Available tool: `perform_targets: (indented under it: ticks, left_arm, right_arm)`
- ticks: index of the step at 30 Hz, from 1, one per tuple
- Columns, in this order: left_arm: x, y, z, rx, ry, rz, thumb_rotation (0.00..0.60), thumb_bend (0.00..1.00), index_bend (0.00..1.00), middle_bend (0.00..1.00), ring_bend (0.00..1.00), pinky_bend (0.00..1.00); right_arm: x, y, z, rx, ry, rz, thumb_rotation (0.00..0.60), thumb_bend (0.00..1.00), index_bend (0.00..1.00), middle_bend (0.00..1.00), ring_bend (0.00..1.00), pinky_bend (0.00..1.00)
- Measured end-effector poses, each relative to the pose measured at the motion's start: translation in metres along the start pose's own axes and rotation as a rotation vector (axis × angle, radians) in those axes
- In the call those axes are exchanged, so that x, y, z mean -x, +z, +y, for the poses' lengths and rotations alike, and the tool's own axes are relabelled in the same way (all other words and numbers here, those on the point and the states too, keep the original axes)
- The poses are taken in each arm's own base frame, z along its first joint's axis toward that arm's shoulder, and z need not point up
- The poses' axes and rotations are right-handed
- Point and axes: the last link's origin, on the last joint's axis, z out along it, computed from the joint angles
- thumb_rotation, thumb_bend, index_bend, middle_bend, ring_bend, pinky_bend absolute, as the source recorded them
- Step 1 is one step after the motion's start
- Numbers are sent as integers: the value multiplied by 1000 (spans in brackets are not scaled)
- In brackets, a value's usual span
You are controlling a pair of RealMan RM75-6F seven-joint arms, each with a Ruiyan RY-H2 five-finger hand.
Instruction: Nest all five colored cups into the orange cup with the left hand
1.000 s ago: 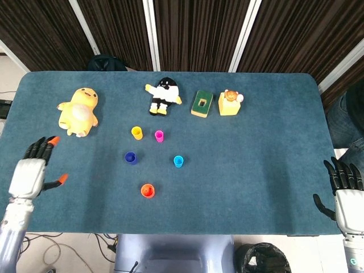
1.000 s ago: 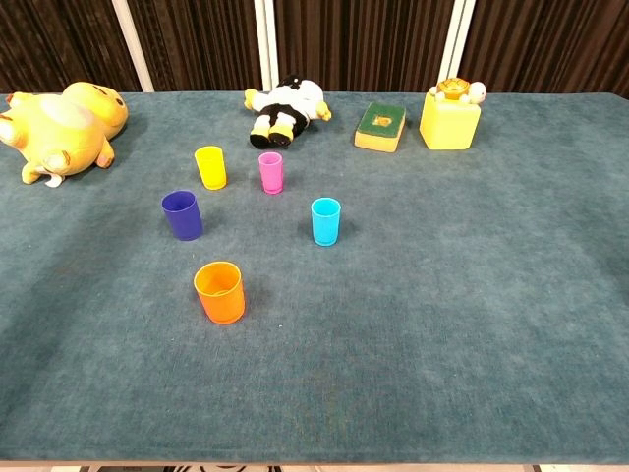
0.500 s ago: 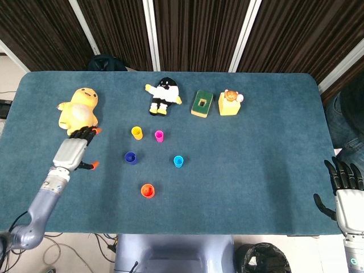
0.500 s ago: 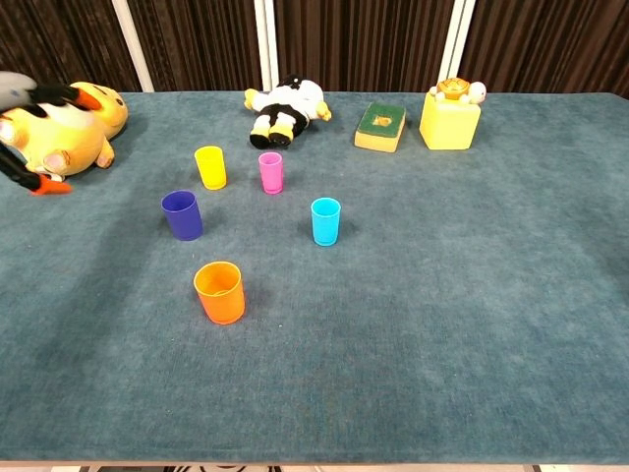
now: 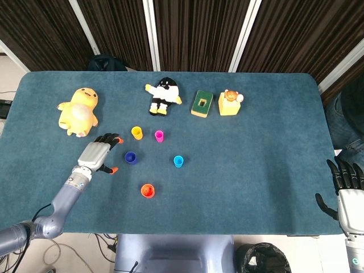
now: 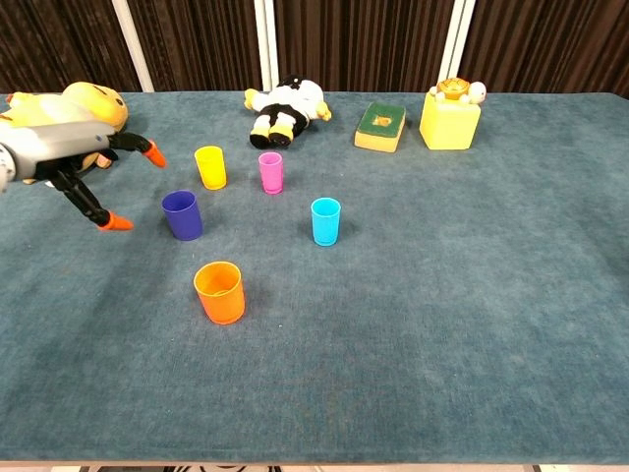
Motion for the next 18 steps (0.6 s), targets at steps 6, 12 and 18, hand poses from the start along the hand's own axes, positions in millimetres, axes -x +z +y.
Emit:
perform_targets:
  ticks: [6,12,18]
  left_arm:
    - [9,9,9,2,18,-4,600,163,272,65,0,116]
    - [10,15,18,8,38,20,600,185,285,70,0,116]
    - [11,20,28,21,47,37,600,235,325,81,0,116]
  right_arm:
    - [-1,0,1,3,2,2,600,373,72,46,72,36]
    - [0,0,1,0,3,-2,600,374,72,45,71,36]
    - [-1,0,1,1,3,1,600,373,72,46,71,36]
